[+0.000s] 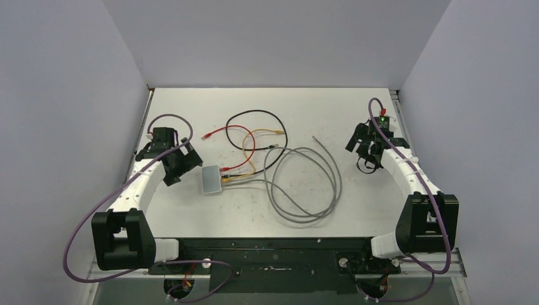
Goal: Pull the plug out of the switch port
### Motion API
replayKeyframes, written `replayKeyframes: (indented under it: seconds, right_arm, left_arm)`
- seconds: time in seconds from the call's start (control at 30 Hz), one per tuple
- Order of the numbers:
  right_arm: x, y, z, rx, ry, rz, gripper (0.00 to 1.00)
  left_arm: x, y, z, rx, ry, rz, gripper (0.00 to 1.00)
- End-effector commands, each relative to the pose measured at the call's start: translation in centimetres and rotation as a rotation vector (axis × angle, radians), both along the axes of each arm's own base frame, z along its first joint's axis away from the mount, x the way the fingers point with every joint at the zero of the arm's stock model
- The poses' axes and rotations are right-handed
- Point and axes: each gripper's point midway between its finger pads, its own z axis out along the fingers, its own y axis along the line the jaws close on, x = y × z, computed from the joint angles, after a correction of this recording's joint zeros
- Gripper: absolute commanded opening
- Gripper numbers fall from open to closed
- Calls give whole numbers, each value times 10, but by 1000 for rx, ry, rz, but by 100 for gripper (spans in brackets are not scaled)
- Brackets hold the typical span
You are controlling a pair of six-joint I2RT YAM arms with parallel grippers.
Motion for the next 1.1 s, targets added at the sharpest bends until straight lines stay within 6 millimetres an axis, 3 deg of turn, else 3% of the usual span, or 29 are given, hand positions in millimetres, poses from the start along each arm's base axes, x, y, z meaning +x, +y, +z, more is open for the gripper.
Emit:
replayKeyframes:
  seconds: [0.0,0.2,0.37,0.53,0.63,0.8,1.07]
  right_arm:
    - [9,24,15,97,-59,97,90]
    - [26,67,29,142,-84,197,90]
    - [42,131,50,93,-93,363,90]
    - [40,192,73,53,-139,512,90]
    - [34,219,82,51,-177,584,90]
    - [24,236,87,88,-198,614,90]
    - [12,226,91,84,-199,598,90]
  left_arm:
    - [8,-27,15,-170,-28,-61,96]
    - [10,-33,18,-248,-102,-109,96]
    - [14,-27,11,-260,-104,-112,96]
    - [21,-31,2,-279,-72,-140,96]
    - [25,-30,-10,-282,-24,-132,96]
    - [28,-38,-25,-267,32,-161,96]
    - [43,-53,-31,-240,43,-210,96]
